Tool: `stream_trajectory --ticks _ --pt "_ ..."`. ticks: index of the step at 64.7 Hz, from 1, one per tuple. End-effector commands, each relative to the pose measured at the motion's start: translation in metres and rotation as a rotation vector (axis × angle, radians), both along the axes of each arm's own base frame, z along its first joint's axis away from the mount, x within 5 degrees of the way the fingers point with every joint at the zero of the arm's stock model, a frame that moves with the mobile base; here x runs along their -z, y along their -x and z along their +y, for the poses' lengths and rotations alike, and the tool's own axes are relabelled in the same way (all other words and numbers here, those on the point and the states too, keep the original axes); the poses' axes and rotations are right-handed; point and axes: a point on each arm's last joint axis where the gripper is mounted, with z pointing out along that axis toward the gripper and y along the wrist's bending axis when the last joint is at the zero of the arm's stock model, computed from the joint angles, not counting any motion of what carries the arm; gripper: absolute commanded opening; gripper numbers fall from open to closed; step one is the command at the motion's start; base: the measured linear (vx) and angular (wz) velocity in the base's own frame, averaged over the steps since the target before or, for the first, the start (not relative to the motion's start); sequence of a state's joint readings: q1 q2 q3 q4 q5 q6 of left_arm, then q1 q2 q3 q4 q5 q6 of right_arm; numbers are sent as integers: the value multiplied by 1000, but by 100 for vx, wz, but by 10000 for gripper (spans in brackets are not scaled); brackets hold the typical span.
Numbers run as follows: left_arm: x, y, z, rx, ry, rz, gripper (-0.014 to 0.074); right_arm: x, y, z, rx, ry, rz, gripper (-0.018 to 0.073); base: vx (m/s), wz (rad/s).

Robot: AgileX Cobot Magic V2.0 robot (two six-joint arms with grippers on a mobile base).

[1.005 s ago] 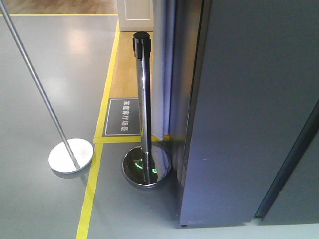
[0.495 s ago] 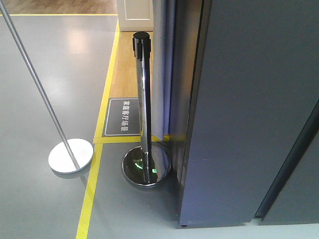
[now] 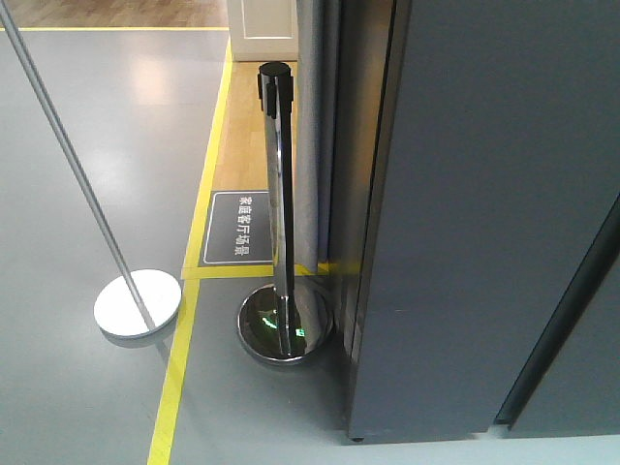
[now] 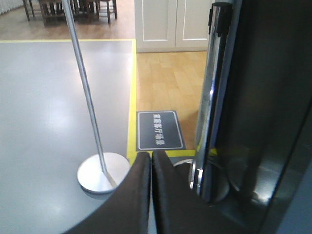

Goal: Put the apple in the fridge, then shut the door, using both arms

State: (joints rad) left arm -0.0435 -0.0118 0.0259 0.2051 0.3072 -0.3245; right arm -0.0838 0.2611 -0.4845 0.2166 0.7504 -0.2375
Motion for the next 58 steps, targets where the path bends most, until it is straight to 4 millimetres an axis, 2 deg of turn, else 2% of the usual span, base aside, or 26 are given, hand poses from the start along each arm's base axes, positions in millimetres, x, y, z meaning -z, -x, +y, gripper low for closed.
stream_trajectory --ticks 1,58 --pt "1 -1 -2 17 45 -52 -6 -12 -3 -1 12 8 -75 -3 0 0" --pt "1 -1 -2 17 46 -54 -6 -12 -3 -1 12 9 -75 -3 0 0"
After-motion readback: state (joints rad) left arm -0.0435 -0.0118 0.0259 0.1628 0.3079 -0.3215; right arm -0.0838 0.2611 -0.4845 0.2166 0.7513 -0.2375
